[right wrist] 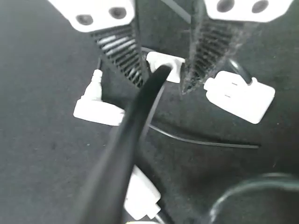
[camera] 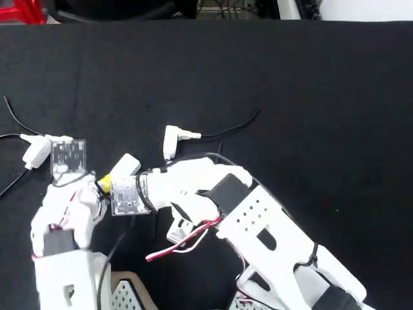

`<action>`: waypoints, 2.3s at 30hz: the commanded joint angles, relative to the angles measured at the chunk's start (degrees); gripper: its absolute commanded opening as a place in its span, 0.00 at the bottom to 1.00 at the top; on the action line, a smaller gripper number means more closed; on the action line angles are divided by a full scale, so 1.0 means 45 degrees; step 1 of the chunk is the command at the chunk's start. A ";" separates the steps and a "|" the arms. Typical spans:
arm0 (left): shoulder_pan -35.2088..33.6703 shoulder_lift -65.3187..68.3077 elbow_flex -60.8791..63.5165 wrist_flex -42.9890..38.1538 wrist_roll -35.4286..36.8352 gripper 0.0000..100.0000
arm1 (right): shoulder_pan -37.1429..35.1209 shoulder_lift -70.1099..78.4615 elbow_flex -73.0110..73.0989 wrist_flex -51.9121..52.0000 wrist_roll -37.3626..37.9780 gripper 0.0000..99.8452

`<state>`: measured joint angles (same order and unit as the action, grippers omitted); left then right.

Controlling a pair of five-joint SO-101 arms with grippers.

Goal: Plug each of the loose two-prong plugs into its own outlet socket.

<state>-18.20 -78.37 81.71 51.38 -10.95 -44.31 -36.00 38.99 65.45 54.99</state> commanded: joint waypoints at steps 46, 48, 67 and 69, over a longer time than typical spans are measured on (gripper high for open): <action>0.0772 1.0647 -0.3663 -0.2227 -0.1055 0.25 | 0.9475 0.9231 -0.2803 0.2481 -0.3458 0.17; 0.0772 1.0647 -0.3663 -0.2227 -0.1055 0.25 | 0.9944 0.9524 -0.2745 0.2168 -0.3321 0.17; 0.0772 1.0647 -0.3663 -0.2208 -0.1074 0.25 | 0.9338 0.9700 0.0147 0.0801 -0.4493 0.06; 0.0772 1.0647 -0.3663 -0.2208 -0.1074 0.25 | 0.9006 0.9407 0.0615 0.0469 -0.4825 0.08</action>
<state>-14.51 -30.02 65.45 41.98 -15.25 -1.41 7.16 34.77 69.67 36.00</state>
